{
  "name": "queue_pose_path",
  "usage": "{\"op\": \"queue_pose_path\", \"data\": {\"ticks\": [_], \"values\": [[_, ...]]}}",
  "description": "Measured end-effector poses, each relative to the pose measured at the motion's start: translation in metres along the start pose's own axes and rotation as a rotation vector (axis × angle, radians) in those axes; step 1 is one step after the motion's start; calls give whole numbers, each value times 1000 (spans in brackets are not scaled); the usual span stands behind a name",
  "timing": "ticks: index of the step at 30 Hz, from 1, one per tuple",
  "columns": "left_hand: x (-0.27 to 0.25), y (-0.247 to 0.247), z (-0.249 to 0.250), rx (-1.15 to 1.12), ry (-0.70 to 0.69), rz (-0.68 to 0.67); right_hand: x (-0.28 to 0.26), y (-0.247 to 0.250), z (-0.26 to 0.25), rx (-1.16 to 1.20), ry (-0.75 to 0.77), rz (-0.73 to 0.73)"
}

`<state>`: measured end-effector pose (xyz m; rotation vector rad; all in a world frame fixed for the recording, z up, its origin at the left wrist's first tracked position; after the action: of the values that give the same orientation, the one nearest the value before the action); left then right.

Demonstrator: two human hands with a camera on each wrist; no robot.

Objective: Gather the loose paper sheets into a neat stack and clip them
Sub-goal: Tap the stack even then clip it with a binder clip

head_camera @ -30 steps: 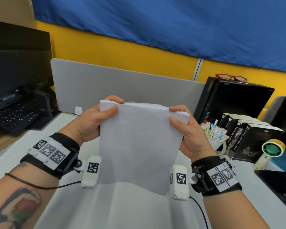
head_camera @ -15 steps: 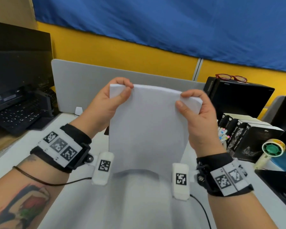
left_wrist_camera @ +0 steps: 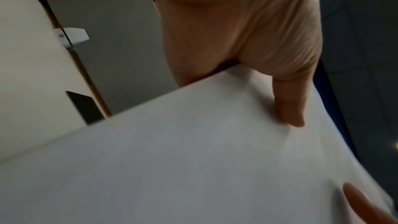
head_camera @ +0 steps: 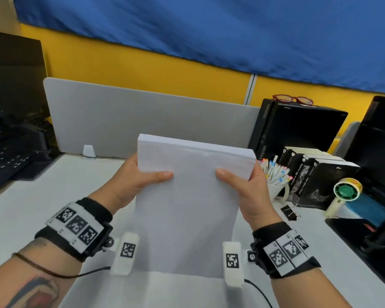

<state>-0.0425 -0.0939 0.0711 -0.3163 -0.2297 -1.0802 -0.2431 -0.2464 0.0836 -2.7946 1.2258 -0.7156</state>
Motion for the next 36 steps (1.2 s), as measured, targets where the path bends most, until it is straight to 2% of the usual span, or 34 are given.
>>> {"op": "queue_pose_path", "data": {"ticks": [3, 5, 7, 10, 13, 15, 18, 20, 22, 24, 30, 36], "values": [[-14, -3, -23, 36, 65, 61, -16, -2, 23, -54, -100, 16], [-14, -5, -22, 22, 60, 124, -16, 0, 24, -70, -106, 61], [-8, -10, -7, 41, 5, 187, -10, 0, 14, -74, -59, 107], [4, -27, 23, 40, -131, 246, 1, -8, -16, -58, 91, 144], [15, -44, 45, 36, -246, 233, 8, -9, -40, -57, 208, 186], [18, -46, 41, 35, -254, 220, 11, -1, -37, -66, 201, 213], [12, -31, -8, 43, -99, 213, 2, 17, 4, -70, 55, 243], [2, -21, -51, 57, 63, 180, -10, 27, 40, -64, -75, 210], [-7, -19, -77, 26, 159, 166, -19, 31, 65, -79, -166, 170], [-6, -21, -78, 1, 164, 189, -19, 33, 71, -87, -183, 168], [16, -25, -51, 40, 48, 181, 3, 40, 52, -60, -87, 157], [-2, -18, -91, 93, 209, 110, -21, 46, 91, -88, -259, 109]]}}
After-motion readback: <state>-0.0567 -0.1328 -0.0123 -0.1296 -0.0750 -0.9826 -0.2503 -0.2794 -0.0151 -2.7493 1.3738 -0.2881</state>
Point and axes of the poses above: each hand's wrist, its own x-axis towards the middle knuckle, its own y-axis out of the back of the hand, z = x × y, the point moved 5 cm from there along x, towards the middle knuckle, and after that the axes turned 1 degree about -x, right-handed, at the moved point
